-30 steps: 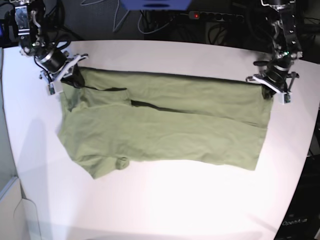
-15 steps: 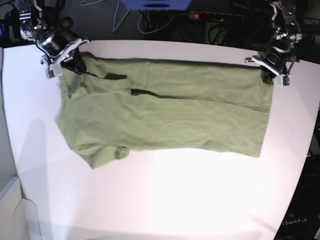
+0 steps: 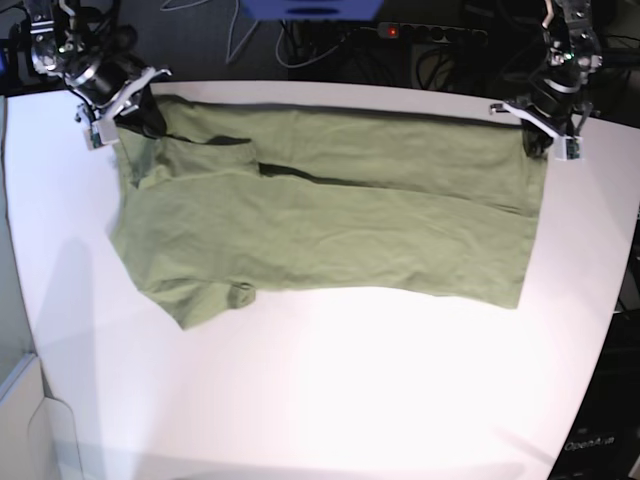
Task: Fold the T-shirt properly
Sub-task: 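Pull both grippers back toward the robot, stretching the folded shirt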
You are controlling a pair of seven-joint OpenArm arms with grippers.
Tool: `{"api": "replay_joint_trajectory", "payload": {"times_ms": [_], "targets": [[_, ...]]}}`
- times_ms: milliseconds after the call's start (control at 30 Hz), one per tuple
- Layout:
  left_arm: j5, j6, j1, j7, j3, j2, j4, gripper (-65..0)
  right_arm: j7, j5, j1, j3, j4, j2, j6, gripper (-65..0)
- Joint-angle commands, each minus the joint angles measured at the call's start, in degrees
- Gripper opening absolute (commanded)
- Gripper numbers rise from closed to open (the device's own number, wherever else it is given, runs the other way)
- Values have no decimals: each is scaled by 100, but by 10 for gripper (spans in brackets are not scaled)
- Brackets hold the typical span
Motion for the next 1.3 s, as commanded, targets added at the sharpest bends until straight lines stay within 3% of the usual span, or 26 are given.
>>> {"api": "replay_joint_trajectory", "payload": {"times_ms": [0,433,900,1267], "targets": [[474,34,354,2631,70,86,-280,-622,-718,-467,-72,22,-127,102,-287,-647],[430,34,204,2684,70,95,37,-622,-718,-458,306,22,-13,225,-287,-647],[430,34,152,2930,70,103,353,-622,-779,-458,33,654,1033,304,-296,-649],[430,34,152,2930,70,103,353,-622,-788,-467,25,628,1411,313,-296,-643]]}}
